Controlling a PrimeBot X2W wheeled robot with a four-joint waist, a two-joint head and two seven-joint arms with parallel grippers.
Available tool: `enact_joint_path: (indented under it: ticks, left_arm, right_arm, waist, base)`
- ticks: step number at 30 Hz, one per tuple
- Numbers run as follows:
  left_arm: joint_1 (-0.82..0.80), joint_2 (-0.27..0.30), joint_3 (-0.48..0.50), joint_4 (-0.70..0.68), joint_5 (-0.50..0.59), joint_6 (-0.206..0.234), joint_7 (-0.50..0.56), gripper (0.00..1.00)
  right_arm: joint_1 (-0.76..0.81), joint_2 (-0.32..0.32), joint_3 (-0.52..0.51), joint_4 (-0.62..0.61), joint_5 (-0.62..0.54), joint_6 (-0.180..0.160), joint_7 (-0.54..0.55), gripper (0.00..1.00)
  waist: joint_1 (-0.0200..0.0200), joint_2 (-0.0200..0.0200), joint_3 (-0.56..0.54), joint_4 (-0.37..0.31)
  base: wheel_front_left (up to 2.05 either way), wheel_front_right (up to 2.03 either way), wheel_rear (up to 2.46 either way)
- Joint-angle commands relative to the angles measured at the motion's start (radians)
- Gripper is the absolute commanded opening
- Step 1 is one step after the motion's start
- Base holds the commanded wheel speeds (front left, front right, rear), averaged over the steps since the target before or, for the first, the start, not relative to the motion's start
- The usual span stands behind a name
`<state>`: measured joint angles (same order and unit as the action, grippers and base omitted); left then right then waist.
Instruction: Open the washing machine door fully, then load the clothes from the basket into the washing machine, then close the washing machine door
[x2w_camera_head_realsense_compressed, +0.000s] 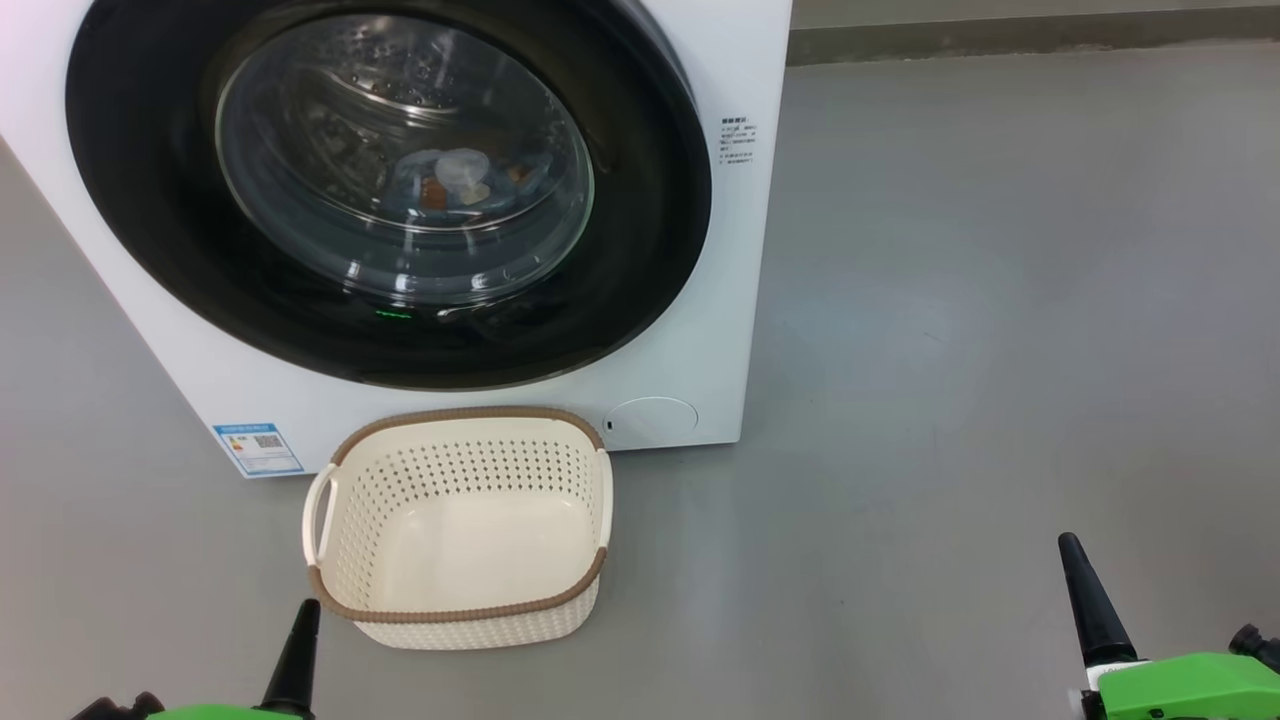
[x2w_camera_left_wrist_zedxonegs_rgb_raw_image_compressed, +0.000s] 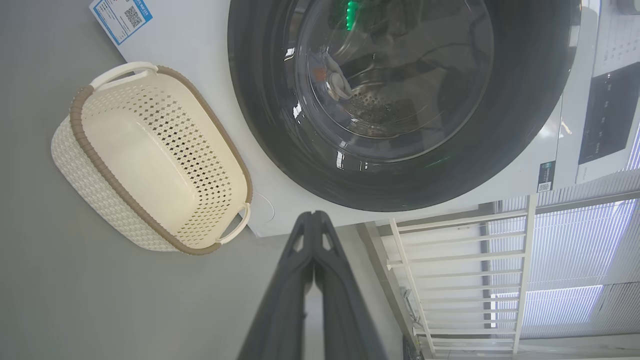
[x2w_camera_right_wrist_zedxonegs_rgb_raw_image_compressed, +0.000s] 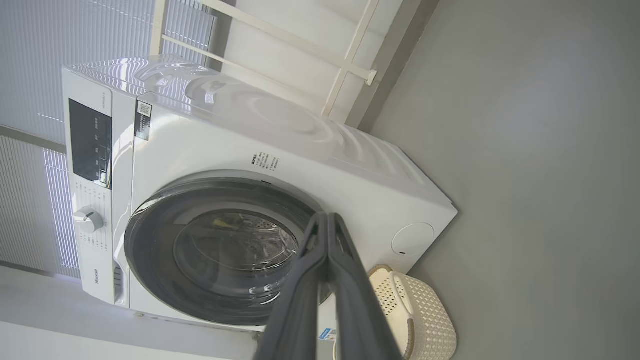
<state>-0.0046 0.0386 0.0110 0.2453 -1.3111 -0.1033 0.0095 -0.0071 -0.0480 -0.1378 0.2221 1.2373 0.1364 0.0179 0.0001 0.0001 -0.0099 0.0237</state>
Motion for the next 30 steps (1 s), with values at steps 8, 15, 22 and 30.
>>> enact_joint_path:
  ticks: [8,15,22,30]
  left_arm:
    - [-0.061,0.02,0.046,-0.014,-0.099,-0.015,0.028,0.0]
    - [-0.074,0.021,0.06,-0.009,-0.168,-0.019,0.049,0.0]
    - [-0.086,0.022,0.072,-0.006,-0.228,-0.023,0.067,0.0]
    - [-0.102,0.022,0.088,-0.001,-0.307,-0.027,0.091,0.0]
  right_arm:
    - [-0.06,-0.005,0.02,-0.009,0.116,-0.005,0.031,0.0]
    - [-0.074,-0.004,0.021,0.002,0.2,-0.005,0.053,0.0]
    - [-0.085,-0.003,0.022,0.011,0.272,-0.005,0.071,0.0]
    - [-0.1,-0.002,0.024,0.022,0.368,-0.006,0.095,0.0]
  waist:
    - [0.0,-0.0001,0.004,-0.007]
    - [0.0,-0.0001,0.007,-0.012]
    - [0.0,-0.0001,0.009,-0.017]
    - [0.0,-0.0001,0.013,-0.023]
  base:
    - [0.0,0.0,0.0]
    - [0.0,0.0,0.0]
    - [0.0,0.0,0.0]
    - [0.0,0.0,0.0]
